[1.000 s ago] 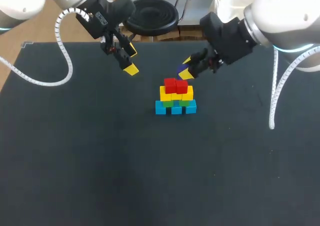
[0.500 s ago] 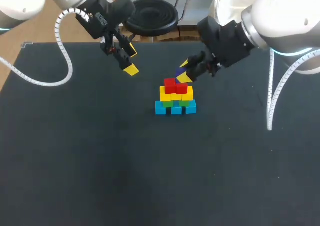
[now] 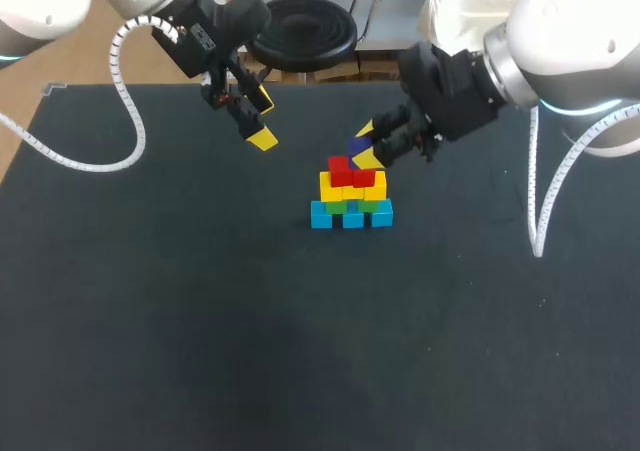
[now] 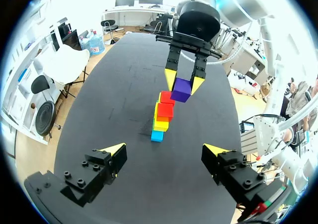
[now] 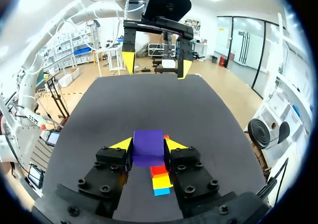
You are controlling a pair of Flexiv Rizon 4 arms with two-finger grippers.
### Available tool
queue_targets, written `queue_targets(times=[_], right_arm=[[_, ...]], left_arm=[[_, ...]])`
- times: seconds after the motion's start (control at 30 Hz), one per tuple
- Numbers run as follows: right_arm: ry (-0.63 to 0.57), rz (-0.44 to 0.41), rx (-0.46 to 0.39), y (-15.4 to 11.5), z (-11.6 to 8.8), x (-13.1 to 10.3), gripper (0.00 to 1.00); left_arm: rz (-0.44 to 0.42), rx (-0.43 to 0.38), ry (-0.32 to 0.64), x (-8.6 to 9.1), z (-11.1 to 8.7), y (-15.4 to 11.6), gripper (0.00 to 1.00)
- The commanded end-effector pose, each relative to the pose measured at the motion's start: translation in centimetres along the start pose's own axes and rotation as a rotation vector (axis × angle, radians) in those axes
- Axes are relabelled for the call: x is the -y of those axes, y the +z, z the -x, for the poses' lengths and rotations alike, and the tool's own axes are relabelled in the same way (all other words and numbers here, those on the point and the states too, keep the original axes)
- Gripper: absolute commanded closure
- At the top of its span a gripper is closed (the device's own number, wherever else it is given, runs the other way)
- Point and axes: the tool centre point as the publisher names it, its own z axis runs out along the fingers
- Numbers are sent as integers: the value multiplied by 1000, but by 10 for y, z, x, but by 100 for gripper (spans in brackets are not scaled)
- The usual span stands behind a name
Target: Place the blue cubes, place green cubes on the blue cubes, place the yellow cubes on the green cubes, then place the red cubes on the yellow cubes, and place purple cube on the red cubes.
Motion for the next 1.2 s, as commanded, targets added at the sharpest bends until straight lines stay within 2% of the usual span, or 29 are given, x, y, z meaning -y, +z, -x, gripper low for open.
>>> queue_targets(times=[0.03, 1.2], right_arm=[[3, 6, 4, 3, 0, 3, 100], [14, 28, -12, 15, -7, 14, 100]], left_arm=[[1, 3, 2, 0, -1, 0, 0], [1, 3, 2, 0, -1, 0, 0]])
